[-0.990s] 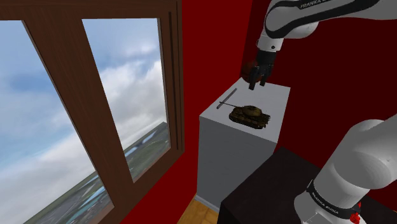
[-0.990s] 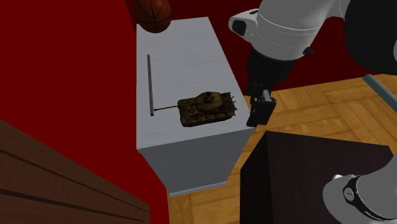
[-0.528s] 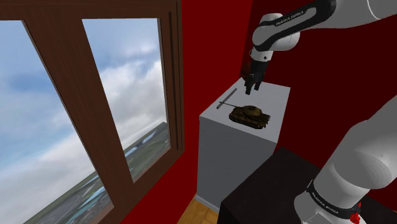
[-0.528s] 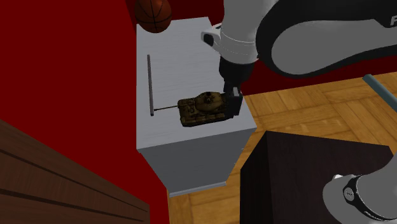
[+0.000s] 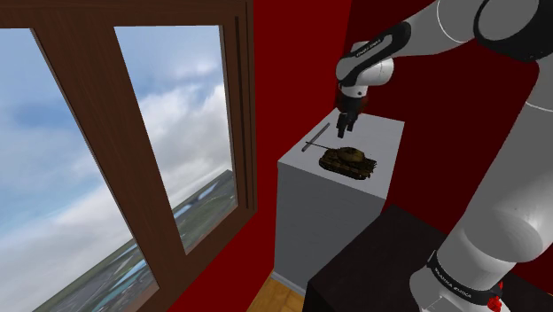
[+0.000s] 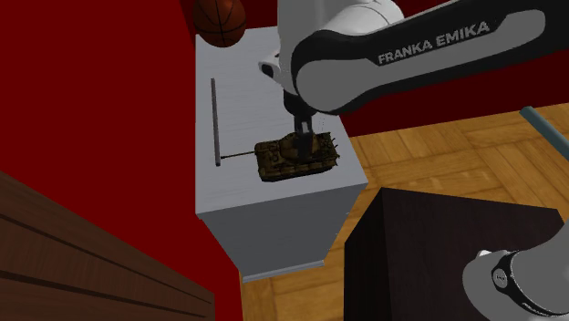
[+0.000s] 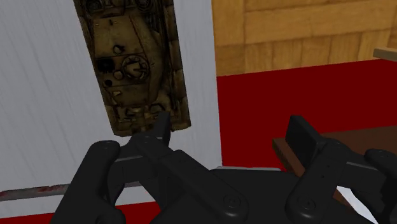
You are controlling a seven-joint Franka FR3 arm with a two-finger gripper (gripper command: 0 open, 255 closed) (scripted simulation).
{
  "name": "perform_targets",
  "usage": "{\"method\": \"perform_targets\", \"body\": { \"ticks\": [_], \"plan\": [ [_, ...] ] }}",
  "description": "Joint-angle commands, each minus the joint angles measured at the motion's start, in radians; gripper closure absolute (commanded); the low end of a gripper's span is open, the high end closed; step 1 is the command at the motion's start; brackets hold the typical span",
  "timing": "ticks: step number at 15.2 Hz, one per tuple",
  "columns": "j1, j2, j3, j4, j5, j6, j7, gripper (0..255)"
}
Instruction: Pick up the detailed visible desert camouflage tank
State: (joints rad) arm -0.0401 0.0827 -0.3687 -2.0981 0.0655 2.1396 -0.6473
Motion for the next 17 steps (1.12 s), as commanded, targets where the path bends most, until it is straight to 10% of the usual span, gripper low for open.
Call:
{"method": "perform_targets", "body": {
  "ticks": [1,11,17],
  "plan": [
    [-0.013,0.093,-0.002,0.062,0.033,0.020,-0.058,0],
    [-0.127,0.508,0.047,0.443,0.133,0.016,-0.262,0],
    [-0.137,0.556,0.059,0.445,0.146,0.061,-0.272,0]
  ]
}}
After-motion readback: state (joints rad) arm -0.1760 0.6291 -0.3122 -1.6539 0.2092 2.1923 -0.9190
